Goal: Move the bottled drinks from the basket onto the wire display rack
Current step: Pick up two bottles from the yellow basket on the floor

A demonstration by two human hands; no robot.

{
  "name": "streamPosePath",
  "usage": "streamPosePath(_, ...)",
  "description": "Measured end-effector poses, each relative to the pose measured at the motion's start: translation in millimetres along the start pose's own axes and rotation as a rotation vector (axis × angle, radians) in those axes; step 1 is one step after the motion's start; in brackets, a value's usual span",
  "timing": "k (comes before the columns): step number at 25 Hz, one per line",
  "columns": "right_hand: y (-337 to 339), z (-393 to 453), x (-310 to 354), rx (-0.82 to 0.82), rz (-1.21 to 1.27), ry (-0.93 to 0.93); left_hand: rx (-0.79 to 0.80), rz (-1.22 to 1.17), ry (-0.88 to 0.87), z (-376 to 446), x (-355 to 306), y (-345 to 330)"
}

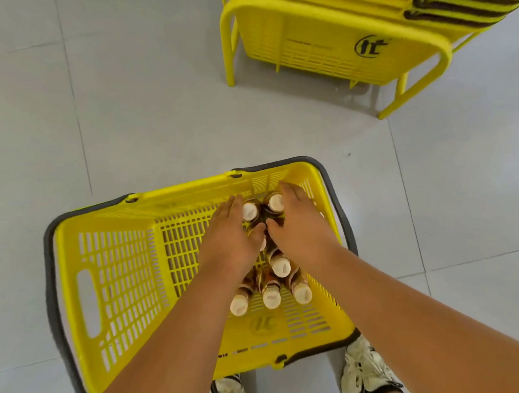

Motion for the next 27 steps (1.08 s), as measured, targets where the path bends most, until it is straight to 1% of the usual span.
streamPosePath(3,-12,11,-4,0.028,0.048,-0.028,-0.004,-0.133,0.036,14,1,-10)
streamPosePath(7,-20,21,-15,-0.027,0.118,-0.097,-0.047,-0.343,0.039,29,7,-15)
streamPosePath(11,-18,21,-14,-0.065,0.126,-0.107,-0.082,-0.305,-0.051,26,15,-10)
streamPosePath(13,-12,10,-9,-0.092,0.129,-0.083,-0.136,-0.294,-0.08,14,13,-2)
streamPosePath(16,7,-24,9,-0.152,0.184,-0.025,-0.239,-0.31,-0.105,-20,2,19)
streamPosePath(19,39,-73,39,-0.195,0.215,0.008,-0.268,-0.38,-0.149,-71,-18,50)
streamPosePath(27,161,-215,137,-0.317,0.315,0.183,-0.329,-0.54,-0.265,-221,-101,182)
Point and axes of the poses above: each hand's wrist, its own z-axis towards the middle knuckle, its own y-axis out of the back of the hand, x = y × z, the point moved 1 cm from there along z, towards the middle knuckle, and after that the axes turned 10 degrees about x, right-handed, at the moved point
